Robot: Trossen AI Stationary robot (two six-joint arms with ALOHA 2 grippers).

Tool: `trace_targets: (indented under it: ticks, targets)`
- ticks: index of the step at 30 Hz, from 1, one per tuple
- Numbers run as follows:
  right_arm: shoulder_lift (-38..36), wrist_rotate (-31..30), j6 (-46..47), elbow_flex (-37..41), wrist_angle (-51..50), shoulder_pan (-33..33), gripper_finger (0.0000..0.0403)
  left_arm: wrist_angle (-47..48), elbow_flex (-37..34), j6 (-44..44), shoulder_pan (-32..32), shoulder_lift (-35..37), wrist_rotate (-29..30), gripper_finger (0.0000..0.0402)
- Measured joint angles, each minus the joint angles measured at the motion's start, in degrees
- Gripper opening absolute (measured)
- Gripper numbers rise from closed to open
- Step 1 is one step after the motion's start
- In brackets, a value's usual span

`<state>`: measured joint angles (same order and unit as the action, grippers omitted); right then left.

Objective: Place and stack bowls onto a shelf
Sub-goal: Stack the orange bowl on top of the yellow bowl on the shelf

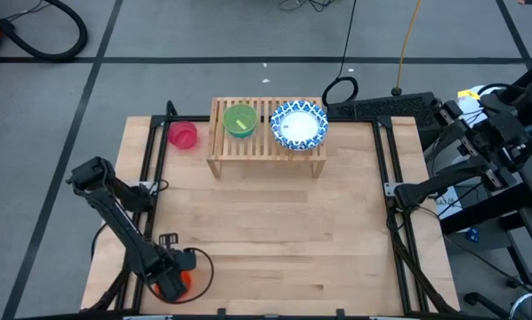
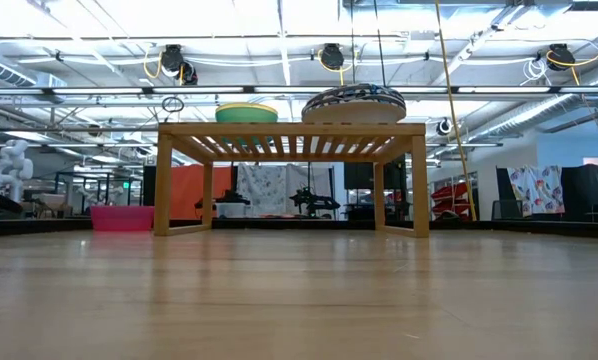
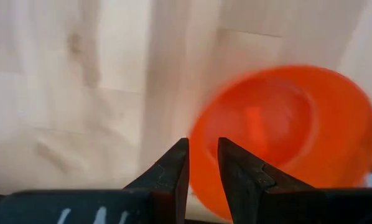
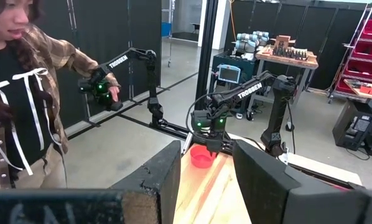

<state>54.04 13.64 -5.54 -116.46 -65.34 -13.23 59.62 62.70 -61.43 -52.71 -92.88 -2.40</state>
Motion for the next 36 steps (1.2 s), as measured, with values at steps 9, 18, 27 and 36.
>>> trace_targets:
  ticks: [9,18,27,36]
  targets:
    - [0.0,0.0,0.3,0.0,0.0,0.0,0.0141,0.3,-0.6,5.1,1.0,0.0,0.5,0.0090]
    - [0.0,0.0,0.3,0.0,0.0,0.0,0.0141,-2.3,-2.7,3.9,1.0,0.0,-0.4,0.0090]
    - [0.0,0.0,0.2,0.0,0.0,0.0,0.0141,-10.3,-7.3,2.3,1.6,0.0,-0.4,0.0090]
    - [0.0,0.0,0.2,0.0,0.0,0.0,0.0141,-10.2,-10.3,-1.5,5.8,0.0,-4.9,0.0084]
